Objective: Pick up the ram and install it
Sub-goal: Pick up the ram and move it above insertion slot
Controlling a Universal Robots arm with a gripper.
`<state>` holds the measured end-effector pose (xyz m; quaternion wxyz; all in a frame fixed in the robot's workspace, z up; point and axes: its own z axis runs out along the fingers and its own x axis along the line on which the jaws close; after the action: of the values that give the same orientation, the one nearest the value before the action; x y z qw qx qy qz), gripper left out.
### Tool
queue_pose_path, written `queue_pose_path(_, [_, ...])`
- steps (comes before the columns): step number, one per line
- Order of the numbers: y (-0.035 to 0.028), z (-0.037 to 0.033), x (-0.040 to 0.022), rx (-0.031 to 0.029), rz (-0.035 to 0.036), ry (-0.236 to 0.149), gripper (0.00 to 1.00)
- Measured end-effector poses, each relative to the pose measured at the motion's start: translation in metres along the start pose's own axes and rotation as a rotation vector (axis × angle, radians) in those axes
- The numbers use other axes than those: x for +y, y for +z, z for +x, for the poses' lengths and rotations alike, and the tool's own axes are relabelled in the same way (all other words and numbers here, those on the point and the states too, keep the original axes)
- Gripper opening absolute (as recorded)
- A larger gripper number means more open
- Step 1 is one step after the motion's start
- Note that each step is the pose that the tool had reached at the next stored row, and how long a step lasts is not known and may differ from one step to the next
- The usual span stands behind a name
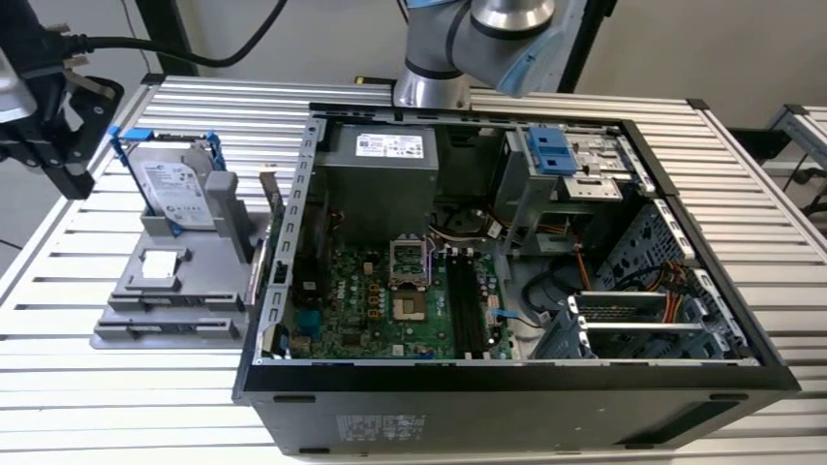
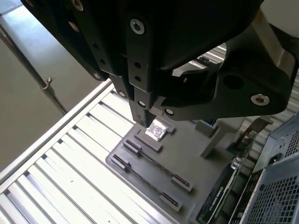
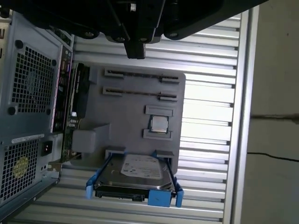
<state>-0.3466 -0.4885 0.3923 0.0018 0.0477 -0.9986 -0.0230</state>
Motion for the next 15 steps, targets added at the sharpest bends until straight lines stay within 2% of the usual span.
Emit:
queue_pose_path(9, [-0.0014,0.0000,0.0000,0.0045,0.0062,-0.086,0.00])
queue_pose_path(15, [-0.0021,0.0000,0.0001,0.0085,0.0144,-0.151,0.00])
